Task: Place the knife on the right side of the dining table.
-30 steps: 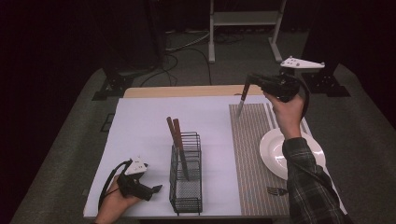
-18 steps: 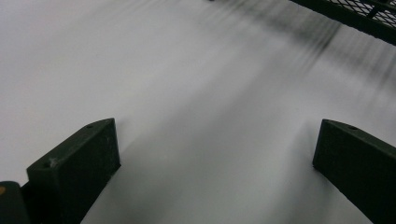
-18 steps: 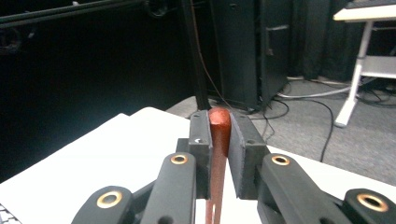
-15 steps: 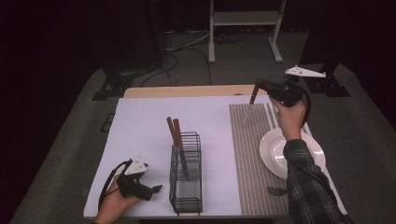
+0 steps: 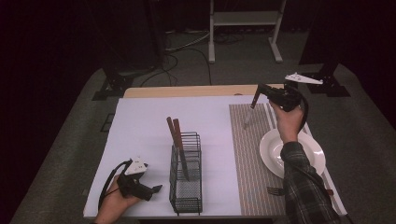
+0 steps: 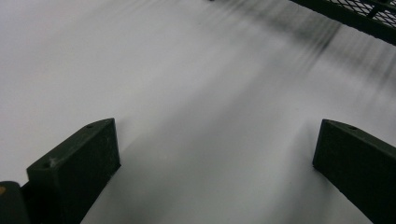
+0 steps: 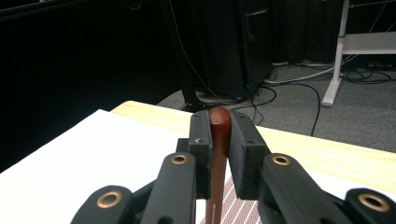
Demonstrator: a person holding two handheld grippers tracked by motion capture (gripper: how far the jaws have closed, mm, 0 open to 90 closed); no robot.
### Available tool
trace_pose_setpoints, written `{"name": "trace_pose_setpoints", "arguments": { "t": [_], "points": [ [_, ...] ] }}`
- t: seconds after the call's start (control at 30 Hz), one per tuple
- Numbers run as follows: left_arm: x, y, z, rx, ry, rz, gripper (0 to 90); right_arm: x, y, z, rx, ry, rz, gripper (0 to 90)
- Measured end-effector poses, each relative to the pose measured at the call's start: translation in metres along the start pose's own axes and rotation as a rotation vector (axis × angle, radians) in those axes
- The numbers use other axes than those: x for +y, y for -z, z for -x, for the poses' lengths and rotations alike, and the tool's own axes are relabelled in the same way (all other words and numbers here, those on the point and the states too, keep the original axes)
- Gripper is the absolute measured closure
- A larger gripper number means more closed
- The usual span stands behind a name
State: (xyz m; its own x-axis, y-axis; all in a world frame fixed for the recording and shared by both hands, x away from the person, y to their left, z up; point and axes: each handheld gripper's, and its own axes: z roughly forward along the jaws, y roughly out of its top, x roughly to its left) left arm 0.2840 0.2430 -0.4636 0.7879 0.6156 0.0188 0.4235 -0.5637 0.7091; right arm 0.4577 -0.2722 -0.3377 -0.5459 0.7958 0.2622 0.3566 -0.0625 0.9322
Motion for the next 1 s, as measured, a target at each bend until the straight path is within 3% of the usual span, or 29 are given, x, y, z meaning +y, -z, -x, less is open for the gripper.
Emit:
{"name": "trace_pose_setpoints", "arguments": {
  "t": [0.3, 0.67, 1.0],
  "points": [
    [0.0, 0.0, 0.0, 0.0, 0.0, 0.0, 0.0, 0.0, 0.006, 0.002, -0.008, 0.005, -0.005, 78.9],
    [0.0, 0.0, 0.0, 0.0, 0.0, 0.0, 0.0, -0.008, 0.028, 0.021, -0.029, -0.01, 0.005, 75.4],
    [0.0, 0.0, 0.0, 0.001, 0.0, 0.0, 0.0, -0.015, 0.037, 0.032, -0.049, -0.026, -0.003, 70.6]
  ]
}}
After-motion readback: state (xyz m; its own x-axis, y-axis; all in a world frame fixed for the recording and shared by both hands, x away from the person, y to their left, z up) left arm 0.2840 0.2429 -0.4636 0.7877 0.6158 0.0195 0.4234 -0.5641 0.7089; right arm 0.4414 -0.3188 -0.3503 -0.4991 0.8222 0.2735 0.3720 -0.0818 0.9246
